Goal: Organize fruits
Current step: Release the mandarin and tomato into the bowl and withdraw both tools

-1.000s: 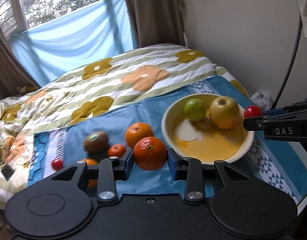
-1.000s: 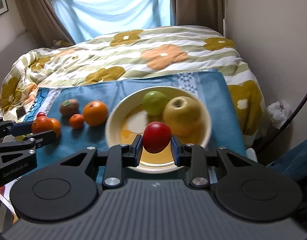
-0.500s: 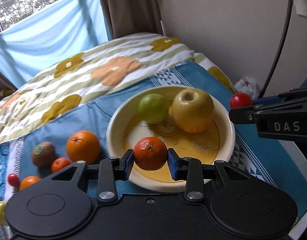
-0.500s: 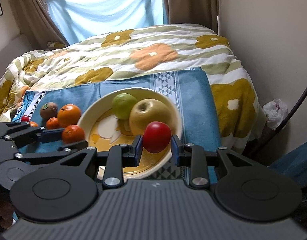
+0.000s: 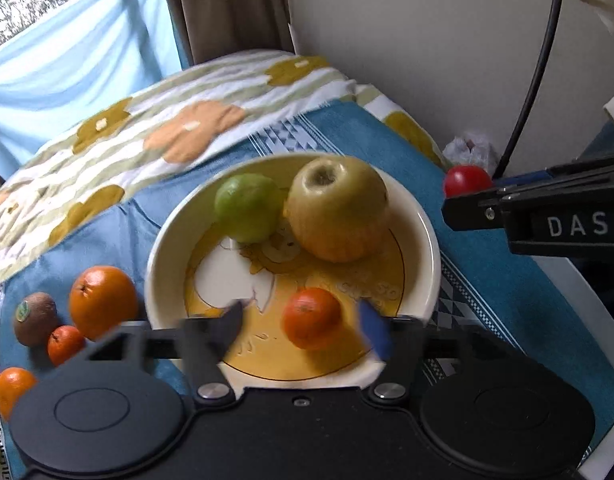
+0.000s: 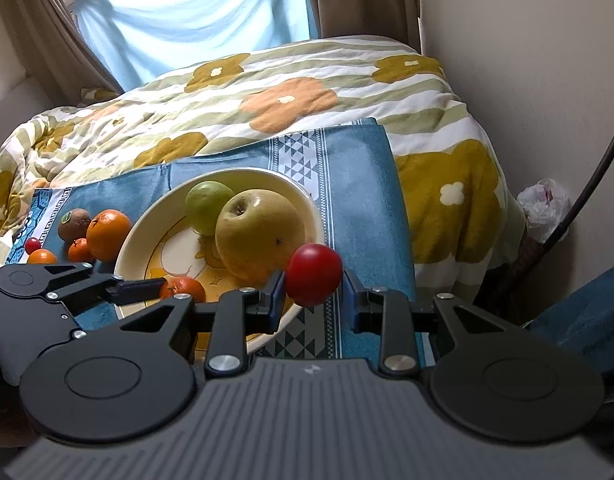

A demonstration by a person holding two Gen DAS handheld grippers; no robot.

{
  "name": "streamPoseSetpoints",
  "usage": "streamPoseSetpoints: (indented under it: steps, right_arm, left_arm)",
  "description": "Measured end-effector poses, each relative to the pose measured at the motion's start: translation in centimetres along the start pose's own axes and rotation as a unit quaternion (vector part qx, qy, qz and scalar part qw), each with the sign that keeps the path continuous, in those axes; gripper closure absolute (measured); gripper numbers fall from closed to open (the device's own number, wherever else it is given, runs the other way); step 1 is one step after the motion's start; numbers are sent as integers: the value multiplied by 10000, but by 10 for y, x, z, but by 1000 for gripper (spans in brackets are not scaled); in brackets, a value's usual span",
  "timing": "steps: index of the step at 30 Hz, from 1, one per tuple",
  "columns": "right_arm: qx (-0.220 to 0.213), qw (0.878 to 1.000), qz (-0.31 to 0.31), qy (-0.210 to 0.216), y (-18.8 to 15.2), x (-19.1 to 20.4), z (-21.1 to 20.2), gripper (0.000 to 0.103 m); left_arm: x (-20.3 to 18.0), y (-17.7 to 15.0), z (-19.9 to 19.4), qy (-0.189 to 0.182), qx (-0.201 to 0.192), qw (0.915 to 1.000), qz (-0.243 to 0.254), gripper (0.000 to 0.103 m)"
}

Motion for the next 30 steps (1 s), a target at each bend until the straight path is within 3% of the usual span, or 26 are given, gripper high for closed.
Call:
streamPoseSetpoints:
  steps: [14,20,30]
  right_arm:
    - [-2,9994,-184,286,-3,15,5,58]
    - [-41,9980,-450,451,-6,37,15,58]
    - [128,9978,-443,475,-14,43,36,58]
  left_arm:
    - [75,-4,-46,409,-137,9953,-870,13]
    - [100,-15,-64,884,-171,9924,-839,11]
    - [105,-35,-64,959,-60,9902,-1009,10]
Point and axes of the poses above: each gripper's, at about its wrist camera, not at the fingertips, and z roughly the way its jaws point, x to its left, y to its top, the point moved 7 cm from there along z, roughly the way its jaws point, and after that the axes turned 4 degrees about -z, right-handed, at the moved point
